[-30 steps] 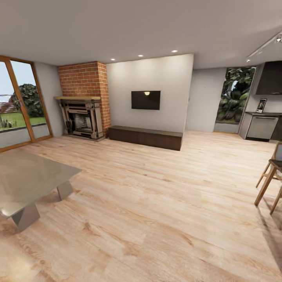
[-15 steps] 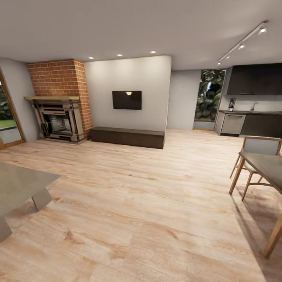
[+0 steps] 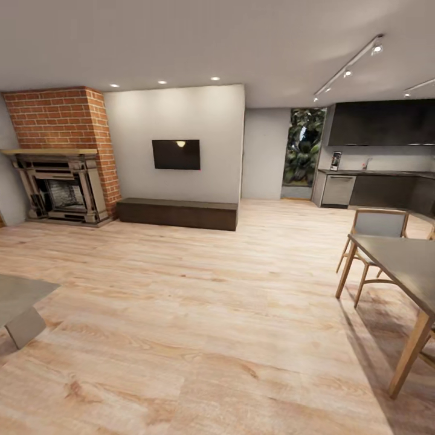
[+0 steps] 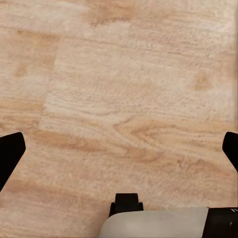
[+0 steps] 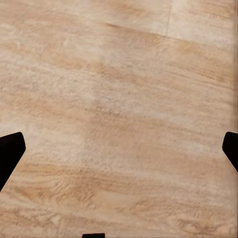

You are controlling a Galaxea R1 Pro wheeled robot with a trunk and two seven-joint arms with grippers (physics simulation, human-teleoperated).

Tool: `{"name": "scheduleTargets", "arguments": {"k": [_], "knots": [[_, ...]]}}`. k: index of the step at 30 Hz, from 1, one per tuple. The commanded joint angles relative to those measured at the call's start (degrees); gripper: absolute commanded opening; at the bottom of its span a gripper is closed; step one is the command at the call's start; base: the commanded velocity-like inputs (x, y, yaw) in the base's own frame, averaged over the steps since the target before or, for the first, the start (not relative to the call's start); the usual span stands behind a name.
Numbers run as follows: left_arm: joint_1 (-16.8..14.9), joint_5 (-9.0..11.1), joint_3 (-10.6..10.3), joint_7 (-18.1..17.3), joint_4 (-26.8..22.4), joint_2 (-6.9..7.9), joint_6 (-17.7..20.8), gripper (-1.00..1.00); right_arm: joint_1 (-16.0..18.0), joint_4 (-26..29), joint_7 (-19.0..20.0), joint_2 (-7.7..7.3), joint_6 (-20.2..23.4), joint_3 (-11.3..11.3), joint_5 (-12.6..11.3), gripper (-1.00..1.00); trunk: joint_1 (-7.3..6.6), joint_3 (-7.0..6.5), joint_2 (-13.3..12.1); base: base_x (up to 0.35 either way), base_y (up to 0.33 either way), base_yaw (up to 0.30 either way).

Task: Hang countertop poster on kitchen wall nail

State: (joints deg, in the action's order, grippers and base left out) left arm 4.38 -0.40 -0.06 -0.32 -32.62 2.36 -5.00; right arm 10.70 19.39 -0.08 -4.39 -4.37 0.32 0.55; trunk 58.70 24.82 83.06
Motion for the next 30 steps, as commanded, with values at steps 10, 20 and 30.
{"name": "scheduleTargets", "arguments": {"k": [10, 20, 30], "knots": [[0.02, -0.04, 0.14, -0.03, -0.07, 0.01, -0.1, 1.0, 0.02, -0.66, -0.08, -0.1, -0.2, 0.12, 0.06, 1.0, 0.03, 0.05, 0.02, 0.33, -0.04, -0.003], [0.02, -0.04, 0.2, -0.03, -0.07, 0.06, -0.1, 1.0, 0.02, -0.67, -0.09, -0.09, -0.2, 0.12, 0.06, 1.0, 0.03, 0.05, 0.02, 0.34, -0.002, 0.0], [0.02, -0.04, 0.24, -0.03, -0.07, 0.09, -0.1, 1.0, 0.02, -0.67, -0.09, -0.09, -0.2, 0.12, 0.06, 1.0, 0.03, 0.05, 0.02, 0.341, 0.0, 0.0]]}}
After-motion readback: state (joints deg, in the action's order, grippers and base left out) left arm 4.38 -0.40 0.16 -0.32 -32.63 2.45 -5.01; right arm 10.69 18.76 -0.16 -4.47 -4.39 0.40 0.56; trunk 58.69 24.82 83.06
